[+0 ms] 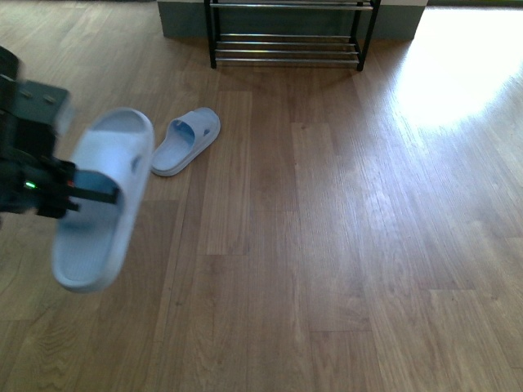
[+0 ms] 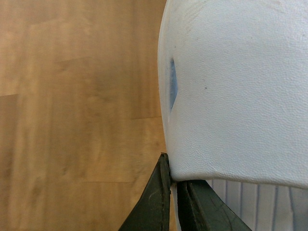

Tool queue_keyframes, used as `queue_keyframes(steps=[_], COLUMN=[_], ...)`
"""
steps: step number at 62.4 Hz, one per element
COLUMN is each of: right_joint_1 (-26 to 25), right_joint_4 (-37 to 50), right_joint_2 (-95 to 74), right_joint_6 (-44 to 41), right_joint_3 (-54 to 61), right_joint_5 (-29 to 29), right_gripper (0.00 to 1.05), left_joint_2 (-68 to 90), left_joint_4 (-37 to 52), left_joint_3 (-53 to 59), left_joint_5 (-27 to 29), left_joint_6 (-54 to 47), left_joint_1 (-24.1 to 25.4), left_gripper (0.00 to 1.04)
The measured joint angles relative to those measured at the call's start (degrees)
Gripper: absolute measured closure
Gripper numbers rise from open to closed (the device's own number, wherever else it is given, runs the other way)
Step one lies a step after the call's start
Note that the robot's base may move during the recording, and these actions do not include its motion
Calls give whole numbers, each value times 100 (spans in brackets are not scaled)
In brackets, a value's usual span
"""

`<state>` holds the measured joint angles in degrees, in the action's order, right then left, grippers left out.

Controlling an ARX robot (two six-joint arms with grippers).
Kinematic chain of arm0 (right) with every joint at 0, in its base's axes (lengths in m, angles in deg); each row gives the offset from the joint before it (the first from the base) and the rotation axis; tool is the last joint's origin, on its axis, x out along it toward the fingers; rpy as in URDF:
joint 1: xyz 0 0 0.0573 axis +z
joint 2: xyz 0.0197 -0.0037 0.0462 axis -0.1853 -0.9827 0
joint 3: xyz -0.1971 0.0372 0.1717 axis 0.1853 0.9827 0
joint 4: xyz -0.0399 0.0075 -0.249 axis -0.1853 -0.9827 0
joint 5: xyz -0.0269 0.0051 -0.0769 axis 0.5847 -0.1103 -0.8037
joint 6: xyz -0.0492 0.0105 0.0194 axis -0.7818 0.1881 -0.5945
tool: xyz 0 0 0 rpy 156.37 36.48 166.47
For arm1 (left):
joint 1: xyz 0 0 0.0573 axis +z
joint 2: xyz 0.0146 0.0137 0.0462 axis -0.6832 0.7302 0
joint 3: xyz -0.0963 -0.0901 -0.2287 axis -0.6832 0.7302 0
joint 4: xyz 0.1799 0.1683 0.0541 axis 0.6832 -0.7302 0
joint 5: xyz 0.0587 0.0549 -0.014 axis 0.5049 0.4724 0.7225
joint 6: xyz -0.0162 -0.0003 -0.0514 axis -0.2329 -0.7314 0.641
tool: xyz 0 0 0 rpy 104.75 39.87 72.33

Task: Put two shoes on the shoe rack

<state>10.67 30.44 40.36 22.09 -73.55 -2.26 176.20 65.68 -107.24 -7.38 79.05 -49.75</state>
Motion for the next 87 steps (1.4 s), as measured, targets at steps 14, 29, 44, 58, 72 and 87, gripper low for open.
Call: queue_keyframes(steps=[14,29,44,58,72,87], right_joint_1=[0,0,0,0,0,0], right_joint_4=[0,0,0,0,0,0], right_joint_2=[0,0,0,2,0,0], right_joint_6=[0,0,0,0,0,0], right_joint_3=[0,0,0,0,0,0], right_joint_5=[0,0,0,-2,-2,0], right_gripper=[9,9,9,9,9,9], left_joint_2=[-3156,-6647,-9119,-9158,-9154,-9156], left_joint_4=[-835,-2640,-4061,-4063,-4063,-4063], left_joint_3=[1381,2199,2638,2640,2640,2640], left_joint_5=[813,1473,2452,2450,2450,2448], left_joint_6=[4,328,540,542,542,542], left_joint_1=[350,221,-79,-85,-85,-85], left_gripper=[103,103,103,103,103,103])
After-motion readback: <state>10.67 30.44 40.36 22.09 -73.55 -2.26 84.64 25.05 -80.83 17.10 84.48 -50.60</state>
